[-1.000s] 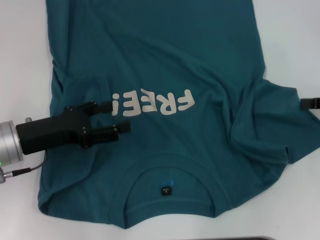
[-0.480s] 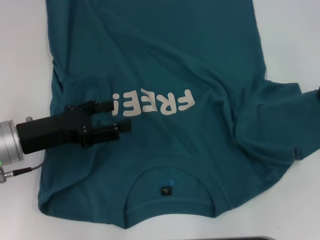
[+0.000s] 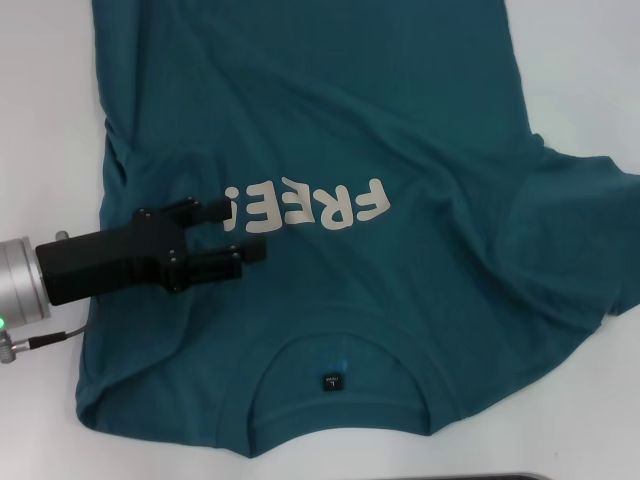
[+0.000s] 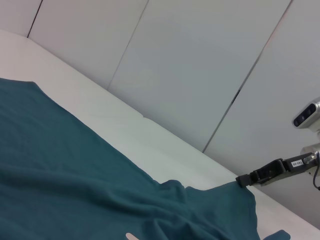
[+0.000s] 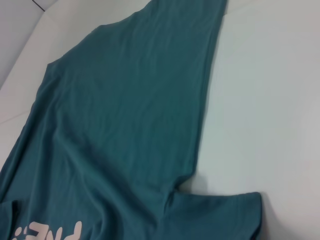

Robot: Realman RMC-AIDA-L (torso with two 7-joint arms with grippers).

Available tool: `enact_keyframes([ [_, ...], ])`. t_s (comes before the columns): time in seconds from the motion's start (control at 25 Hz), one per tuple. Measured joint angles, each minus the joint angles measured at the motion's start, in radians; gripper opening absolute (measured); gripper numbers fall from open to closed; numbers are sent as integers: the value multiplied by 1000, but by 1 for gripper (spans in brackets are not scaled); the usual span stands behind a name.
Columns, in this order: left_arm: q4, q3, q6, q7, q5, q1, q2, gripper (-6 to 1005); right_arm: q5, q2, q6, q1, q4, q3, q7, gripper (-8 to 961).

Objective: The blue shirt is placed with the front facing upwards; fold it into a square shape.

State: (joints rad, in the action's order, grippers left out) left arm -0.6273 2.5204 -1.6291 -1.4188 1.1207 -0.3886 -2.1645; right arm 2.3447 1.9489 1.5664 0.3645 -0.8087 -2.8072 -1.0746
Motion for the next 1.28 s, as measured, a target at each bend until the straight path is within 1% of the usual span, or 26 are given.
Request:
enact_keyframes([
  [0.4,14,0,0,0,-2,-6,0,877,-36,-6,-8,-33,-40,0,21,28],
  [0.64,22,0,0,0,-5,-12,0,877,-45,-6,-5,-15,-40,0,13,31],
  [0.88,25,-3,0,0,-6,-15,0,876,-95,-6,3,3,-45,3,2,33],
  [1.28,25,-3,-1,0,-7,-17,2,876,-103,-7,15,22,-50,3,1,37],
])
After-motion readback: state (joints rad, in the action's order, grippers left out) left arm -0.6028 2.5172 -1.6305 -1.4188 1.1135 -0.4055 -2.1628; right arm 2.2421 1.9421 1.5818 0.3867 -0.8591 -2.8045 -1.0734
